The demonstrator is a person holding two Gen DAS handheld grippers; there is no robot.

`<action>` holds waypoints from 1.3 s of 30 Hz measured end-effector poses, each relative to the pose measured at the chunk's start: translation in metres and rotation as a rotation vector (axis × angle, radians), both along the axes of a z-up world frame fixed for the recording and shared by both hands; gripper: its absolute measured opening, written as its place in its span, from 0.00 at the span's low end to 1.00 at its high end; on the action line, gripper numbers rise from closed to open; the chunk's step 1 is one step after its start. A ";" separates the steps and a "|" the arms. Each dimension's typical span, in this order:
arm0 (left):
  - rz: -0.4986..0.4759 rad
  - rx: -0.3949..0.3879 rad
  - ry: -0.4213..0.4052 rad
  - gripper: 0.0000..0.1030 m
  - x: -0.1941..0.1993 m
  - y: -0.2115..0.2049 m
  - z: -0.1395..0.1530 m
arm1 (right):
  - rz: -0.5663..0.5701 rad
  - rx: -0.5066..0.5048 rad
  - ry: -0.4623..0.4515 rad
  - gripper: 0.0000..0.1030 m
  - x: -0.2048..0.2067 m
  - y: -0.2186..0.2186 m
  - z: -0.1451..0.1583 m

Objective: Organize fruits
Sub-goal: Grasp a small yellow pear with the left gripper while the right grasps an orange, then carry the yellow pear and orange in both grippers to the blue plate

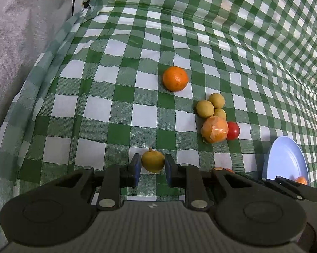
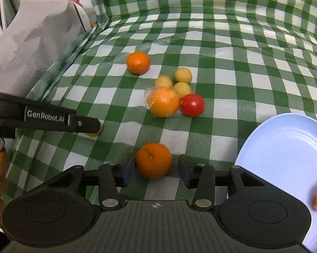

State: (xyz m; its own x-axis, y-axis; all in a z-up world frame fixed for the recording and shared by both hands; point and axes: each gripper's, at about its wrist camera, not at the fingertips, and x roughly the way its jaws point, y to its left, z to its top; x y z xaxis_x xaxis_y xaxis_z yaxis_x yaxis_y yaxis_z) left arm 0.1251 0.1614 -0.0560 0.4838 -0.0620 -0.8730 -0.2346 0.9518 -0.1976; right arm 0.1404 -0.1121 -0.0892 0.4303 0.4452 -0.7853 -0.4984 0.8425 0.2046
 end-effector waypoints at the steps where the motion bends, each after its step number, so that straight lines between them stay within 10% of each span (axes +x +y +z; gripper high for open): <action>1: -0.002 0.003 -0.001 0.25 0.000 -0.001 0.000 | -0.006 0.005 0.001 0.46 0.000 -0.001 0.000; 39: -0.081 0.103 -0.154 0.26 0.000 -0.023 0.024 | -0.024 0.079 -0.215 0.37 -0.007 -0.024 0.051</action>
